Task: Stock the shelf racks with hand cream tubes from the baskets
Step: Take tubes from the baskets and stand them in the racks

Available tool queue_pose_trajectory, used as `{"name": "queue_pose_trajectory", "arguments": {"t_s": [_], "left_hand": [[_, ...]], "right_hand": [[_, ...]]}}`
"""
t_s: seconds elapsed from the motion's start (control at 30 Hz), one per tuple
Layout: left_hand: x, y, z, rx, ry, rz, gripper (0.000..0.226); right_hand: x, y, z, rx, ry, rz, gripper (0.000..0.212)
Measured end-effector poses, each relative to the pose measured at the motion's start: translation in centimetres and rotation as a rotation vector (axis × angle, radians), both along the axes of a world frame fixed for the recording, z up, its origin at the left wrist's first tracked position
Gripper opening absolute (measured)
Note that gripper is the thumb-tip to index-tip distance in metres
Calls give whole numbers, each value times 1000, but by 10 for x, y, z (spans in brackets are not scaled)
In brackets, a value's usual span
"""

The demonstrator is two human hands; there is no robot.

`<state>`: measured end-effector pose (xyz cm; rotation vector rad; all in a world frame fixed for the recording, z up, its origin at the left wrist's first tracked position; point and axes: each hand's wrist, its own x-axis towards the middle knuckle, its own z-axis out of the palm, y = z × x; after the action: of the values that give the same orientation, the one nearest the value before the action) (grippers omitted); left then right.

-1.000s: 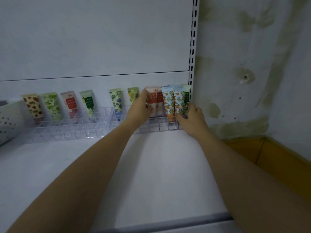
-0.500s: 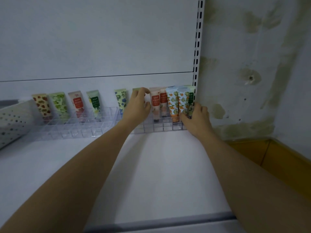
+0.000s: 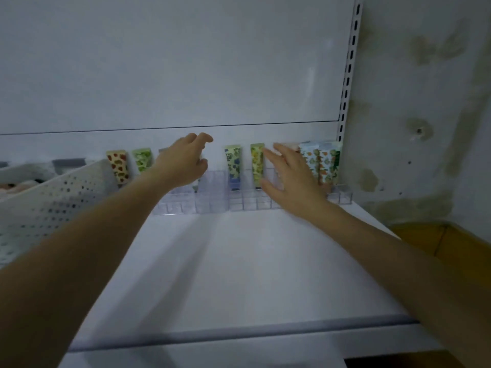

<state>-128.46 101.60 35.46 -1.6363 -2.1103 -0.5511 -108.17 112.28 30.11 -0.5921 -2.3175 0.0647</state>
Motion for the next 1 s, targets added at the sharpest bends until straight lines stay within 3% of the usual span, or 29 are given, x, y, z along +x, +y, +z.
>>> {"name": "queue_pose_trajectory", "arguments": {"t_s": [0.13,0.43,0.73,1.0], "left_hand": [[-42,-50,35,-43,78,31,43],[-153,-160,64,-157,39,182,30],[-233,-206,49,-412,-77,194,26],[-258,-188,38,-590,-124,209,42]], "right_hand": [[-55,-44,8,21,-186,155,59],[-185,-157,51,78,-258,416,48],[-257,-188,66,-117,-441,375,41],[-280,-185,71,-311,-457,361,34]]}}
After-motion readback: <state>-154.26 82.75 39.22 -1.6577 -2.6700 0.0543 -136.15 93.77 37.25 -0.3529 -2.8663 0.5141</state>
